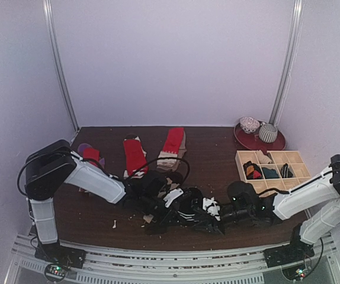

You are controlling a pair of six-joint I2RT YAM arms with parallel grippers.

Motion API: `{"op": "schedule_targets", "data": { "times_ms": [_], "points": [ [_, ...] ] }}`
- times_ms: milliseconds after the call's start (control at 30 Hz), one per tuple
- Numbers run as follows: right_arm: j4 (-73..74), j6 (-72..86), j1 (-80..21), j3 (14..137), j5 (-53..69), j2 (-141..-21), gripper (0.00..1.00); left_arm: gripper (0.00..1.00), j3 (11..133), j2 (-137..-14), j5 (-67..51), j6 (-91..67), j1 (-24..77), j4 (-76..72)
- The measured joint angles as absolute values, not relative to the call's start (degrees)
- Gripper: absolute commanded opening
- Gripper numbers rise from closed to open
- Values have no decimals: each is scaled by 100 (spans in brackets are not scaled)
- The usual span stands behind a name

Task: Roll the socks
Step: Roll the sock at the center of the board.

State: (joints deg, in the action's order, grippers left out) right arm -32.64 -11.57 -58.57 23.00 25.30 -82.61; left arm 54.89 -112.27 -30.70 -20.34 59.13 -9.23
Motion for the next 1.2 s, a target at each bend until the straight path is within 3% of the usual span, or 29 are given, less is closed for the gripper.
{"op": "schedule_targets", "data": {
  "times_ms": [567, 667, 800, 867, 933, 1000, 1200],
  "points": [
    [-3299, -1940, -6040, 2569, 1636, -9144, 35, 0, 5489, -11266, -3262, -2121, 5863, -963],
    [-3336, -1957, -6040, 2606, 1568, -9262, 28, 0, 5494, -11284, -3308, -2121, 5848, -978],
    [-3358, -1903, -6042, 2733, 1538, -9448, 9, 0, 5494, -11292, -3345, -2121, 5843, -996],
    [-3312, -1857, -6042, 2853, 1481, -9550, 5, 0, 5494, -11295, -3352, -2121, 5843, -1000],
    [-3183, -1688, -6040, 3002, 1431, -9625, 4, 8, 5494, -11295, -3356, -2121, 5837, -998],
    [-3076, -1444, -6003, 3063, 1441, -9629, 3, 26, 5492, -11292, -3378, -2091, 5817, -998],
    [-3063, -416, -5736, 3063, 1929, -9644, 1, 46, 5299, -10943, -3000, -1848, 5924, -969]
  ]
}}
